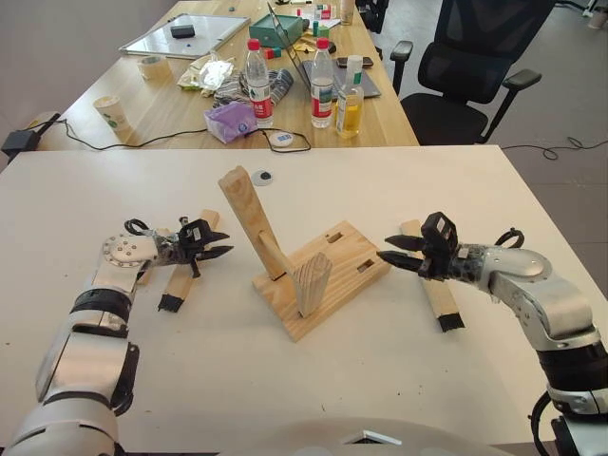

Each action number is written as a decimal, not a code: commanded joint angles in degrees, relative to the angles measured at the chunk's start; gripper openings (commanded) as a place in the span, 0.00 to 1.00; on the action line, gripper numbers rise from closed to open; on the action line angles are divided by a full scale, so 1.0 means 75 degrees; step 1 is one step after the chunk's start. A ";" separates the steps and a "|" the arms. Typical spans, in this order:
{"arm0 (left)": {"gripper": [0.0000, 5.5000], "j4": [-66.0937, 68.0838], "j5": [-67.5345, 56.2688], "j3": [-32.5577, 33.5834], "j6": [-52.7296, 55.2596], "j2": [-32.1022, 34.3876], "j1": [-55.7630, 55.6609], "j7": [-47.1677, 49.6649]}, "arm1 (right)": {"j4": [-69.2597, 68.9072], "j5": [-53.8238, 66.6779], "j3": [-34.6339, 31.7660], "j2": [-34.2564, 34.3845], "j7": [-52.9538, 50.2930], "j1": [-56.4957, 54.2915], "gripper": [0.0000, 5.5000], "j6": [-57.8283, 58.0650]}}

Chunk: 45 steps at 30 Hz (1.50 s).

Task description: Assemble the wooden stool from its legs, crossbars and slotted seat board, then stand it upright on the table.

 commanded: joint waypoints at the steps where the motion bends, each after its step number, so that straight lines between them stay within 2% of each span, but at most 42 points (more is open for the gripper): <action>1: 0.22 -0.4292 -0.1373 -0.0387 0.3362 0.1876 0.1504 -0.2876 | 0.1993 -0.1306 0.0173 0.0576 -0.1275 -0.0642 0.33 -0.1092; 5: 0.22 -0.6503 -0.1040 -0.0895 0.4122 0.1923 0.2460 -0.2682 | 0.3561 -0.1931 0.0629 0.0943 -0.1514 -0.1296 0.33 -0.1800; 9: 0.22 -0.6948 0.0139 -0.1690 0.3630 0.1553 0.2749 -0.2164 | 0.4764 -0.2560 0.1245 0.1218 -0.0922 -0.1817 0.33 -0.2524; 15: 0.22 -0.4514 0.1399 -0.1952 0.1547 -0.0128 0.1345 -0.0415 | 0.4625 -0.2785 0.1826 0.0973 0.0677 -0.1700 0.33 -0.2747; 18: 0.22 -0.2430 0.1914 -0.1654 0.0312 -0.0748 -0.0092 0.0891 | 0.3156 -0.2231 0.1760 0.0346 0.1765 -0.1030 0.33 -0.2171; 22: 0.22 -0.0236 0.2562 -0.1301 -0.0859 -0.1164 -0.1364 0.2831 | 0.0481 -0.1031 0.1565 -0.0523 0.2879 0.0174 0.33 -0.0939; 26: 0.22 0.0890 0.2753 -0.0962 -0.1436 -0.0974 -0.1643 0.3937 | -0.0267 -0.0762 0.1084 -0.0593 0.2546 0.0337 0.33 -0.0394; 28: 0.22 0.1203 0.2465 -0.0591 -0.1331 -0.0693 -0.1684 0.3799 | 0.0015 -0.0761 0.0636 -0.0673 0.2188 0.0109 0.33 -0.0379; 31: 0.22 0.0738 0.1322 -0.0042 -0.0719 -0.0173 -0.1274 0.1424 | 0.0936 -0.0904 -0.0031 -0.0424 0.1345 -0.0583 0.33 -0.0626; 33: 0.22 -0.0806 0.0125 0.0038 0.0647 0.0098 -0.0573 -0.0694 | 0.1668 -0.0770 -0.0349 0.0062 0.0823 -0.1088 0.33 -0.0726; 35: 0.22 -0.2443 -0.0599 -0.0201 0.1897 0.0203 0.0096 -0.1703 | 0.2412 -0.0977 -0.0162 0.0459 0.0505 -0.1455 0.33 -0.1100; 40: 0.22 -0.4573 -0.0367 -0.1096 0.2870 -0.0247 0.1313 -0.1715 | 0.4945 -0.2025 0.0749 0.1317 0.0184 -0.2443 0.33 -0.2376; 45: 0.22 -0.4048 0.1375 -0.1841 0.1805 -0.0703 0.1266 -0.0331 | 0.7017 -0.3155 0.1542 0.1585 0.0415 -0.3021 0.33 -0.3734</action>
